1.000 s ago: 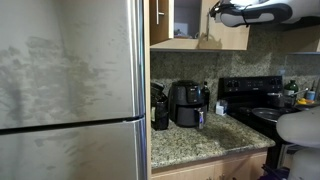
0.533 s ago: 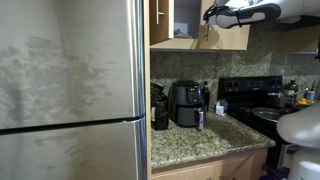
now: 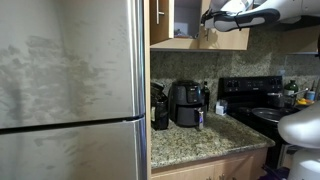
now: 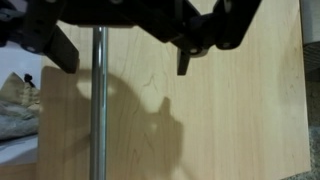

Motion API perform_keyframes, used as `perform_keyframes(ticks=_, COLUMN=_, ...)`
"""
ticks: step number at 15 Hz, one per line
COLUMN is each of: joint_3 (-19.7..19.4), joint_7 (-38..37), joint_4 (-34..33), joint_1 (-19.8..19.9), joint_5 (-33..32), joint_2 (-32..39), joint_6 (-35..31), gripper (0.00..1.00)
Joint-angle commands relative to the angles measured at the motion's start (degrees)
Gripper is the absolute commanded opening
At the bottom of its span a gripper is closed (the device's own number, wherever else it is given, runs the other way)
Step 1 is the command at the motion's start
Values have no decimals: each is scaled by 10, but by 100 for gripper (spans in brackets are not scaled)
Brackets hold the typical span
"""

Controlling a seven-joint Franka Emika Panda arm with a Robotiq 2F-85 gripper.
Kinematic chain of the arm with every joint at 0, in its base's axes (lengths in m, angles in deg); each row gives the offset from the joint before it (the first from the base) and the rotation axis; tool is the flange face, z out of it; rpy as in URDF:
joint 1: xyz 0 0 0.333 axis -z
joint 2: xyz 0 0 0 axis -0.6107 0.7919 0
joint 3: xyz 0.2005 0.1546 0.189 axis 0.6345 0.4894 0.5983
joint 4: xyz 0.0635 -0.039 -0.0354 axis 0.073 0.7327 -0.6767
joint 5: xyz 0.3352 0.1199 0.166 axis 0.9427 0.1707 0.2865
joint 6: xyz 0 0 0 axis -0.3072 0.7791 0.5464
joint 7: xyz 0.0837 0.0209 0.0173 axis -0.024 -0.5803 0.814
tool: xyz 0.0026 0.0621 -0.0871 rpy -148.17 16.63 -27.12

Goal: Open the right door of the top cabinet

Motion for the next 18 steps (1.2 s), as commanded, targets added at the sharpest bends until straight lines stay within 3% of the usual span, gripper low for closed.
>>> perform_keyframes(ticks=1, joint_3=-24, joint_7=-37, joint_4=-44, joint_1=-58, joint_5=-58, joint_2=55, joint_6=42, gripper=100)
perform_keyframes(ticks=4, joint_3=-46, joint_7=-64, joint_4=-63, joint_1=-103, joint_5=-94, joint_2=72, joint_6=75, gripper=100)
perform_keyframes(ticks=5, joint_3=-51, joint_7=-72, joint_4=-68, joint_1=-116, joint_5=-108, joint_2=77, joint_6=86, gripper=75)
perform_keyframes(ticks=6, joint_3=-57, joint_7=-83, joint_4=-72, joint_1=-128, joint_5=-122, joint_2=81, joint_6=98, gripper=74)
perform_keyframes(ticks=15, joint_3=-136, joint_7=-167, joint_4=-29, joint_1=-218, joint_5=-217, joint_2=63, joint_6=98, gripper=11)
perform_keyframes(ticks=18, joint_3=-154, joint_7=-182, joint_4=-10, joint_1=-237, joint_5=-238, joint_2=49, joint_6=106, gripper=0)
